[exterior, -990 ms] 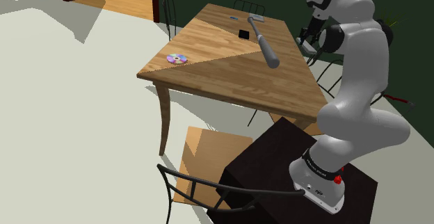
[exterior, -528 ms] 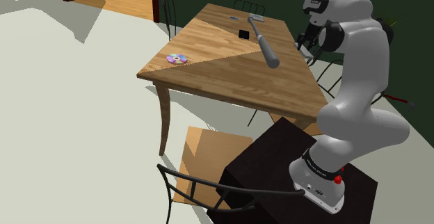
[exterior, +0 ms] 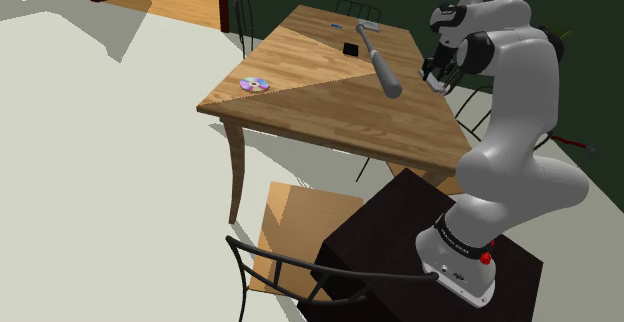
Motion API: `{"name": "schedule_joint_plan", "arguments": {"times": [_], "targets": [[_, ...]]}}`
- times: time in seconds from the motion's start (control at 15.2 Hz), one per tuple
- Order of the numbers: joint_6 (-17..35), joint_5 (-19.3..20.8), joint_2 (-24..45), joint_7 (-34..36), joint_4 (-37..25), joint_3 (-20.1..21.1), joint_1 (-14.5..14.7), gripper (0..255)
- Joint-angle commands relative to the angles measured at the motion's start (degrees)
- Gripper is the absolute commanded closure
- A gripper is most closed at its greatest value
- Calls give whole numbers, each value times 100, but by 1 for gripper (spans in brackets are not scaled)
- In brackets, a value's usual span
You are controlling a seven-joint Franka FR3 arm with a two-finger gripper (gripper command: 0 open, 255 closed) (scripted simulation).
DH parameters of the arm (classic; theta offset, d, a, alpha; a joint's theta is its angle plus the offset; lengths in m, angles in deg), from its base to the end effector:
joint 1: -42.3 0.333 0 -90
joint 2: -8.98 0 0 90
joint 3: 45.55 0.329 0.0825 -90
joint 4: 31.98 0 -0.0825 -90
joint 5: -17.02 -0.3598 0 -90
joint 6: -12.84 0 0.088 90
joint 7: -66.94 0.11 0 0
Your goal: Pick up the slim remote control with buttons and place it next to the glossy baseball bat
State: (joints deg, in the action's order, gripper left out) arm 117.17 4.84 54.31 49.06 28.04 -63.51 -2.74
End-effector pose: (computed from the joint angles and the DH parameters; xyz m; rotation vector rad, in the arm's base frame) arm 0.4236 -0.6147 0.3933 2.9057 -1.1417 0.0015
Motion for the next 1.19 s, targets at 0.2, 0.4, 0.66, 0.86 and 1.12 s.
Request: {"name": "schedule_joint_plan", "arguments": {"times": [0.2,0.4,0.66,0.86,1.12], "targets": [[362,-20,32,-27,333,11,38,255],[509,-34,71,-38,443,20,47,255],[508,-34,73,-38,441,20,46,255],[508,-34,73,-38,441,20,46,255],[508,-34,74,-38,439,21,46,0]]}}
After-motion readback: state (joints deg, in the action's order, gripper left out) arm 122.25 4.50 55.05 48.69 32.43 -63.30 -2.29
